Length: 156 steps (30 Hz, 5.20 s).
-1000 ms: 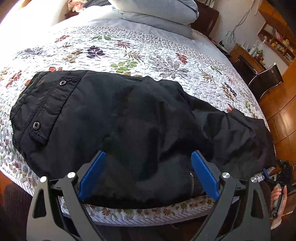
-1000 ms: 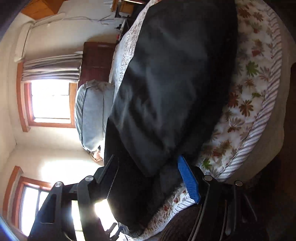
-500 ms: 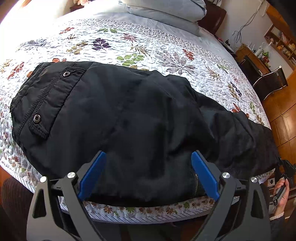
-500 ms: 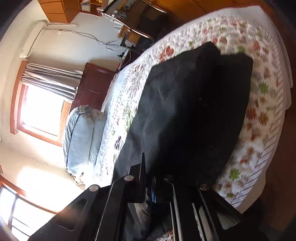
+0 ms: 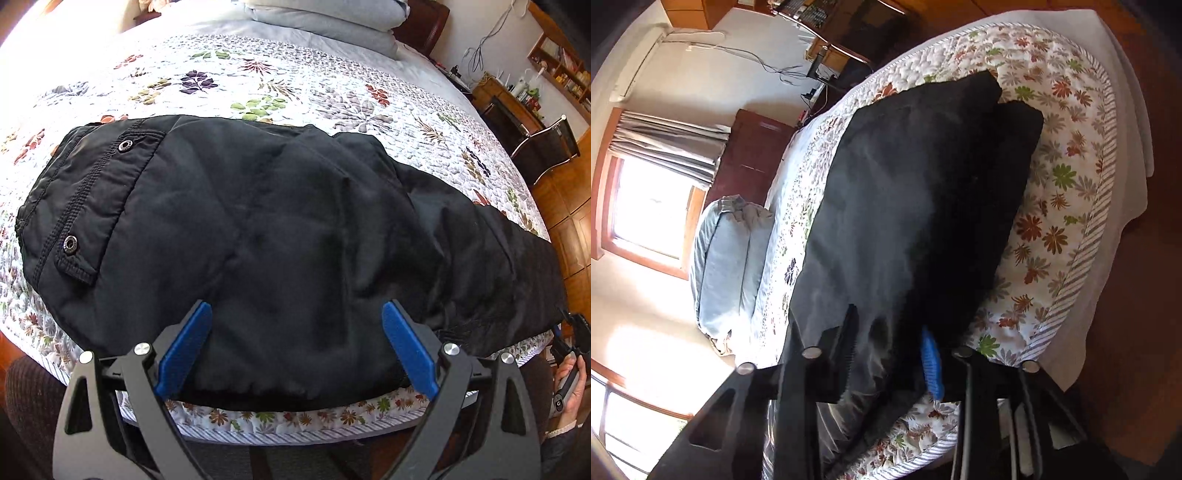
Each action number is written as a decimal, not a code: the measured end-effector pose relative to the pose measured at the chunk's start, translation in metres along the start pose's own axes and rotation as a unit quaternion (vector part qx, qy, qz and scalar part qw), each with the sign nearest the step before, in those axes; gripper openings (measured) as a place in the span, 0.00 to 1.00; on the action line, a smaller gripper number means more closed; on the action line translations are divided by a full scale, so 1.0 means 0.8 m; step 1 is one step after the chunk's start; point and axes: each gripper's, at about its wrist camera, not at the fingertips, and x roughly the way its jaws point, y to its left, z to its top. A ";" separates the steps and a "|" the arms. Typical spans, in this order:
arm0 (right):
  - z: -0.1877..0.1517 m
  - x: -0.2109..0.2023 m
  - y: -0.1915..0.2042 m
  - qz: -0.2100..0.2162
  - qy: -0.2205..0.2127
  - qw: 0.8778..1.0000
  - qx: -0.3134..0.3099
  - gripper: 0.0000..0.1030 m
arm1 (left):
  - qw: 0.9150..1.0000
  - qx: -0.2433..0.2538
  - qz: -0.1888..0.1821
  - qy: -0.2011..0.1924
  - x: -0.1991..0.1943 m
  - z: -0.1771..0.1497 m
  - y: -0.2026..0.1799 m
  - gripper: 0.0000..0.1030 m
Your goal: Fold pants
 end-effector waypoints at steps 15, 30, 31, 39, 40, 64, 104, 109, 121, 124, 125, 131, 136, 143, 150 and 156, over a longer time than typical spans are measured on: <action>0.033 0.013 -0.034 -0.020 -0.048 0.996 0.078 0.66 | 1.000 -0.017 -0.012 0.001 -0.003 -0.002 0.006 0.91; 0.047 0.072 -0.002 -0.032 -0.041 0.998 0.042 0.40 | 1.000 -0.013 -0.008 0.004 0.002 -0.003 0.005 0.91; 0.050 0.070 -0.008 -0.030 -0.042 0.998 0.042 0.39 | 1.000 -0.013 -0.008 0.005 0.002 -0.003 0.005 0.91; 0.048 0.046 0.003 -0.021 -0.058 0.998 -0.012 0.14 | 1.000 -0.016 -0.014 0.005 0.004 -0.003 0.006 0.92; 0.049 0.045 0.006 -0.022 -0.060 0.998 -0.014 0.13 | 1.000 -0.018 -0.015 0.005 0.003 -0.004 0.008 0.92; -0.030 -0.010 0.224 -0.006 -0.100 0.954 -0.284 0.13 | 0.998 -0.050 -0.033 -0.003 -0.001 -0.008 0.034 0.92; -0.345 0.084 0.308 -0.019 0.125 0.730 -0.672 0.69 | 0.995 -0.070 -0.067 -0.007 0.003 -0.009 0.051 0.95; -0.402 0.111 0.306 -0.048 0.120 0.654 -0.745 0.75 | 0.995 -0.069 -0.072 -0.008 0.001 -0.010 0.053 0.95; -0.409 0.137 0.308 -0.061 0.081 0.642 -0.760 0.30 | 0.993 -0.077 -0.087 -0.010 0.001 -0.012 0.061 0.95; -0.401 0.121 0.312 -0.050 0.087 0.649 -0.754 0.22 | 0.994 -0.073 -0.084 -0.011 0.002 -0.013 0.059 0.95; -0.400 0.116 0.312 -0.041 0.100 0.648 -0.754 0.22 | 0.994 -0.072 -0.083 -0.012 0.002 -0.013 0.058 0.95; -0.417 0.114 0.292 -0.043 0.126 0.623 -0.771 0.22 | 0.994 -0.069 -0.080 -0.014 0.003 -0.014 0.056 0.96; -0.420 0.129 0.288 -0.033 0.162 0.631 -0.758 0.41 | 0.994 -0.074 -0.079 -0.011 0.001 -0.014 0.057 0.96; -0.400 0.107 0.294 0.032 0.191 0.681 -0.706 0.53 | 0.990 -0.116 -0.071 -0.024 -0.022 -0.015 0.084 0.96; -0.325 0.101 0.301 0.098 0.197 0.804 -0.552 0.61 | 0.982 -0.169 -0.040 -0.072 -0.062 -0.022 0.142 0.96; -0.283 0.139 0.281 -0.003 0.166 0.834 -0.526 0.61 | 0.973 -0.218 -0.041 -0.070 -0.065 -0.026 0.180 0.96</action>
